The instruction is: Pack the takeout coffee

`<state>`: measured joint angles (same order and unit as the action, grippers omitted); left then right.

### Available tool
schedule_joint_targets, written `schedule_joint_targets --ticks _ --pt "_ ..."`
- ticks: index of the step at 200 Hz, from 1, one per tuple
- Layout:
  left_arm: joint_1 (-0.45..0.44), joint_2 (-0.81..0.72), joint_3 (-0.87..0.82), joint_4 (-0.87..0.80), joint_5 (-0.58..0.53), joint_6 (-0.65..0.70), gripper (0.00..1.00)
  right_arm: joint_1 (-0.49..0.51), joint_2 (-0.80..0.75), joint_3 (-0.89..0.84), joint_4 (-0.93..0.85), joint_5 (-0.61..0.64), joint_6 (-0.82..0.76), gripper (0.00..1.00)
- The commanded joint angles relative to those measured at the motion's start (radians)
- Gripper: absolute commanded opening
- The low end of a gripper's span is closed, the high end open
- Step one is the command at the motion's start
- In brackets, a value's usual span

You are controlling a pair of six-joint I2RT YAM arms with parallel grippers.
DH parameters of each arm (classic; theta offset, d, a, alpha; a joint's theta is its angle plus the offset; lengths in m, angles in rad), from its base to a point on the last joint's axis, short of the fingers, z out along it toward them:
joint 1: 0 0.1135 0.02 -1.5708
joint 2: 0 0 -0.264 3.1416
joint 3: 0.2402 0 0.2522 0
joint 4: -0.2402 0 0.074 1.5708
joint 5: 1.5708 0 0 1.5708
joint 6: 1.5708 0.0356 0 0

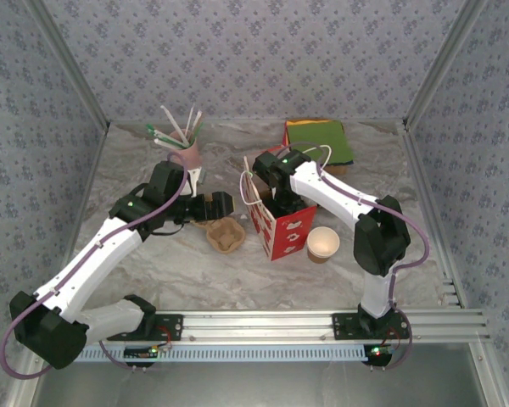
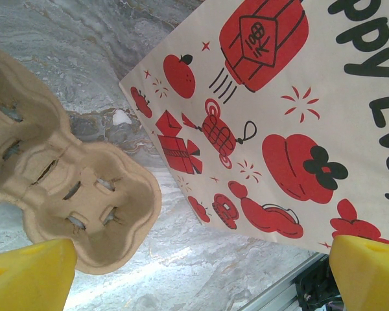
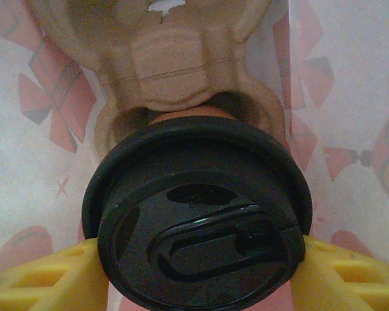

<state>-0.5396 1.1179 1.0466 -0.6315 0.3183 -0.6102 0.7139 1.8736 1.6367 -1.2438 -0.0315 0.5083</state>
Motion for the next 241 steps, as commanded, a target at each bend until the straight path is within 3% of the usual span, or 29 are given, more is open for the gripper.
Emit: schedule_joint_targets --ticks 1,241 --pt "-0.004 -0.018 0.03 -0.002 0.001 0.017 1.0 0.008 0.072 -0.016 0.015 0.028 -0.006 0.66" --pt "-0.004 -0.018 0.022 0.007 0.004 0.013 1.0 0.019 0.042 -0.003 -0.02 0.039 0.01 0.72"
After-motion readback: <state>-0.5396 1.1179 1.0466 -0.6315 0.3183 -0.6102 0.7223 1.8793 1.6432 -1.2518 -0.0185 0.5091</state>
